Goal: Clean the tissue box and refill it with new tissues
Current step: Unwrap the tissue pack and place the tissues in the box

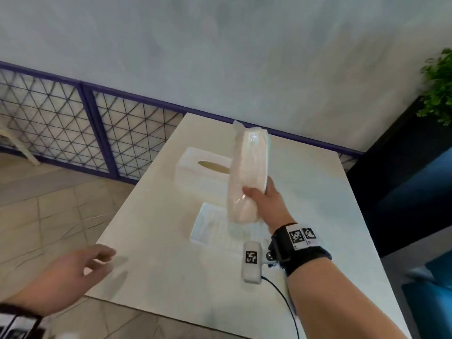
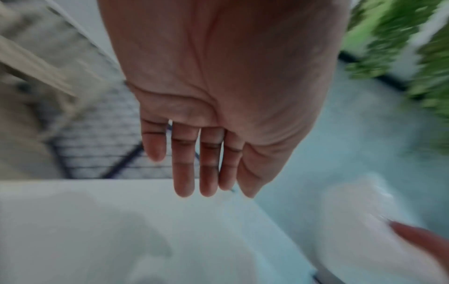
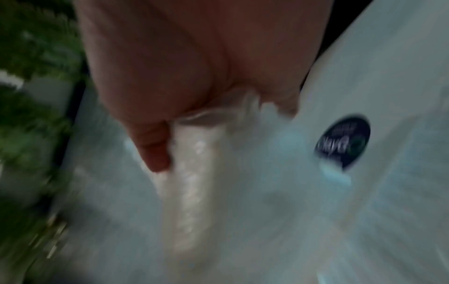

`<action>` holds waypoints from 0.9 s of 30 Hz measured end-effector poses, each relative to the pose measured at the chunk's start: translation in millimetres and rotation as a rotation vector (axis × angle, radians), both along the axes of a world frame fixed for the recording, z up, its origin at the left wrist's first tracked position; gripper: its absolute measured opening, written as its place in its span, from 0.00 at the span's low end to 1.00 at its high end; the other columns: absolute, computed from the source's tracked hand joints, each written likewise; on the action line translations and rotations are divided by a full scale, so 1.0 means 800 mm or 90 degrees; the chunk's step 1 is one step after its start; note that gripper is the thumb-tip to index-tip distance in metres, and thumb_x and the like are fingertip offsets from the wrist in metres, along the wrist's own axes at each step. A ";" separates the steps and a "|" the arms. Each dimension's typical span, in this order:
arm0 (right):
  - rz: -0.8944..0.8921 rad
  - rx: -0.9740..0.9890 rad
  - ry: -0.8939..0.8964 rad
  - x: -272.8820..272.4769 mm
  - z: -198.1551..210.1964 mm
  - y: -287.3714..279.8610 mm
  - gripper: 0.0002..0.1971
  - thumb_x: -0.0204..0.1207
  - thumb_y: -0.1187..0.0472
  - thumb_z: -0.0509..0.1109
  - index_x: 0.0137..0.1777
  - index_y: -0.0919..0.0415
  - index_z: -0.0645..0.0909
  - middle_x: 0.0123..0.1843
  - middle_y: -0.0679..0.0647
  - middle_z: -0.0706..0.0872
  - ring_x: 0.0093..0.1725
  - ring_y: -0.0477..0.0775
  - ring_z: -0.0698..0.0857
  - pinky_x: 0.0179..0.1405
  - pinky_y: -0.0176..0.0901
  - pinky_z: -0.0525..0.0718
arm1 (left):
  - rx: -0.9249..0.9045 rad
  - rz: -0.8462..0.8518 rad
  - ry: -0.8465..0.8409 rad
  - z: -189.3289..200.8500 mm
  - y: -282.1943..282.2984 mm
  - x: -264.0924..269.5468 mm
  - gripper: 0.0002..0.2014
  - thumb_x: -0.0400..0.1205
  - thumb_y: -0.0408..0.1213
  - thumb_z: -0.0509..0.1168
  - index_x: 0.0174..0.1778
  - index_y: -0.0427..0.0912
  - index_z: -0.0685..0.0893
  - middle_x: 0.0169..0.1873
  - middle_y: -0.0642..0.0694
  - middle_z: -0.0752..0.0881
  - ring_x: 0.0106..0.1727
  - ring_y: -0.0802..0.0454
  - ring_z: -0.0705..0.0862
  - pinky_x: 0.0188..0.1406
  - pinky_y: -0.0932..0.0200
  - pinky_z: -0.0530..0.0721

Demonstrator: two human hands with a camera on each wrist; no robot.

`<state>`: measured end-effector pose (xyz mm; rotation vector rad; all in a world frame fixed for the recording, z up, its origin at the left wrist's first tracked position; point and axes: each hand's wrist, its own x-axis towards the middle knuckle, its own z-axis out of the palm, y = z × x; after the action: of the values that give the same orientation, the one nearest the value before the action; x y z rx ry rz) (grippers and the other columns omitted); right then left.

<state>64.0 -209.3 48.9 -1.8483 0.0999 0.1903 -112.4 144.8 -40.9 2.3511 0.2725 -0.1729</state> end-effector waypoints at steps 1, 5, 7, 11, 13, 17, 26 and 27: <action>0.041 0.047 0.022 -0.013 -0.004 0.024 0.25 0.76 0.56 0.72 0.72 0.51 0.71 0.65 0.56 0.84 0.59 0.56 0.85 0.57 0.49 0.84 | -0.018 -0.022 -0.011 0.019 -0.021 0.018 0.13 0.75 0.52 0.71 0.54 0.65 0.81 0.50 0.65 0.87 0.49 0.68 0.85 0.47 0.60 0.82; 0.231 0.066 0.087 -0.054 -0.040 0.102 0.27 0.75 0.44 0.70 0.72 0.45 0.68 0.68 0.51 0.83 0.66 0.53 0.82 0.71 0.53 0.77 | -0.334 -0.015 -0.036 0.055 -0.086 0.063 0.54 0.60 0.64 0.76 0.79 0.67 0.53 0.70 0.61 0.69 0.66 0.58 0.76 0.63 0.51 0.77; 0.325 0.016 0.099 -0.071 -0.056 0.125 0.33 0.74 0.43 0.70 0.77 0.46 0.64 0.71 0.53 0.81 0.69 0.55 0.80 0.73 0.57 0.76 | -0.476 0.021 -0.026 0.059 -0.102 0.073 0.68 0.46 0.69 0.79 0.81 0.66 0.48 0.72 0.55 0.71 0.67 0.56 0.77 0.63 0.50 0.79; 0.479 -0.090 0.164 -0.073 -0.071 0.128 0.32 0.68 0.60 0.74 0.73 0.53 0.71 0.68 0.57 0.84 0.67 0.57 0.82 0.72 0.56 0.77 | -0.418 0.133 -0.025 0.041 -0.097 0.086 0.69 0.44 0.58 0.83 0.80 0.62 0.52 0.67 0.48 0.78 0.62 0.47 0.82 0.63 0.40 0.81; 0.496 -0.230 0.159 -0.062 -0.084 0.116 0.29 0.66 0.65 0.69 0.70 0.54 0.76 0.68 0.55 0.84 0.68 0.56 0.81 0.71 0.55 0.78 | -0.264 0.115 -0.029 0.032 -0.082 0.087 0.66 0.45 0.57 0.80 0.79 0.62 0.54 0.67 0.49 0.75 0.63 0.45 0.79 0.64 0.41 0.80; 0.347 -0.488 0.101 -0.050 -0.123 0.077 0.25 0.74 0.61 0.63 0.72 0.51 0.75 0.72 0.55 0.79 0.72 0.59 0.76 0.73 0.48 0.73 | 0.179 -0.105 -0.013 0.022 -0.064 0.088 0.58 0.55 0.59 0.74 0.79 0.69 0.46 0.71 0.48 0.68 0.69 0.44 0.72 0.72 0.40 0.68; 0.217 -0.673 0.157 -0.039 -0.146 0.022 0.22 0.79 0.57 0.59 0.72 0.42 0.71 0.69 0.53 0.71 0.71 0.61 0.70 0.70 0.57 0.75 | 0.377 -0.322 0.095 -0.010 -0.080 0.098 0.49 0.67 0.75 0.61 0.80 0.70 0.43 0.84 0.50 0.36 0.84 0.44 0.34 0.78 0.31 0.33; 0.219 -0.674 0.161 -0.037 -0.141 0.024 0.23 0.78 0.59 0.59 0.72 0.43 0.71 0.69 0.53 0.71 0.71 0.61 0.69 0.70 0.57 0.75 | 0.371 -0.323 0.102 -0.012 -0.085 0.098 0.47 0.68 0.76 0.57 0.80 0.70 0.41 0.84 0.50 0.36 0.84 0.43 0.34 0.78 0.30 0.34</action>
<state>34.6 -190.1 -63.5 -2.8822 0.0575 0.7155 -33.9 76.7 -50.2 2.9523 -0.2421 -0.5951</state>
